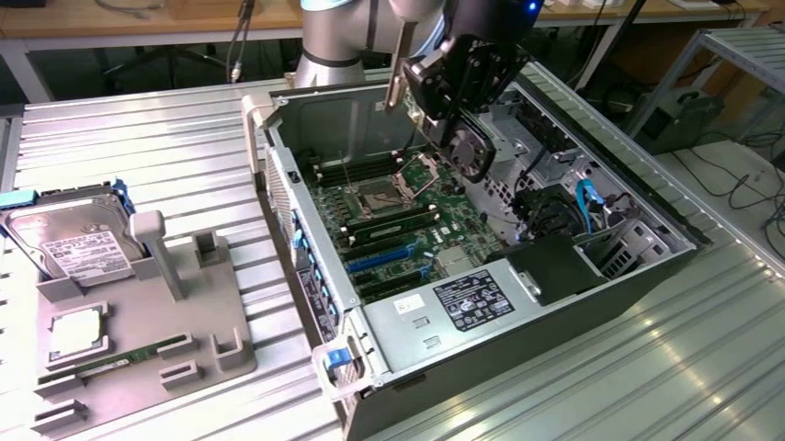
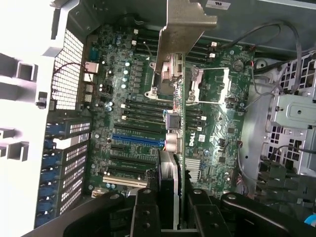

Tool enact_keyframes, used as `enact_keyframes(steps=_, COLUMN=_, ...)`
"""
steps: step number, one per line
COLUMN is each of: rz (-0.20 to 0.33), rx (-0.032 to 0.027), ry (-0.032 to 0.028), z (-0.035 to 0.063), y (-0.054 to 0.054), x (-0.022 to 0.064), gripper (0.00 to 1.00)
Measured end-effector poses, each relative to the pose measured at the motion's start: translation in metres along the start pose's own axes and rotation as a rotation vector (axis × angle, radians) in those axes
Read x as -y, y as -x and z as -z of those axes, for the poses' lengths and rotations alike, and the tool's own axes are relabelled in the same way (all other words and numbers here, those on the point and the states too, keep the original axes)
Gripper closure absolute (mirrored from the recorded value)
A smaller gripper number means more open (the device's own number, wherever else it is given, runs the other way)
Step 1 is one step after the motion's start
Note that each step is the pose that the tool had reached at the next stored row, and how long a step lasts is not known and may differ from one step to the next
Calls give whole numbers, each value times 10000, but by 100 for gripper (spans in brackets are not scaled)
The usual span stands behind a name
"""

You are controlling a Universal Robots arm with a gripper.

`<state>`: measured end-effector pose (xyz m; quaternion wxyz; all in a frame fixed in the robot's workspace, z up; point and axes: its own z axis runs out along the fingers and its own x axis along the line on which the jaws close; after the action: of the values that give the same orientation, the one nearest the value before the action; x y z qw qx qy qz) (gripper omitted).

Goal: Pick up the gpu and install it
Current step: 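Insert the gpu into the slot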

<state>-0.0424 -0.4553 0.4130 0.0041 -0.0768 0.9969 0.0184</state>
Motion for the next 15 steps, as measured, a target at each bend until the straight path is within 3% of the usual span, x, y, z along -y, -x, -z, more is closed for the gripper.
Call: enact_keyframes(steps=15, rz=868, rx=-31, ry=10, z=0, y=0, x=0, gripper=73)
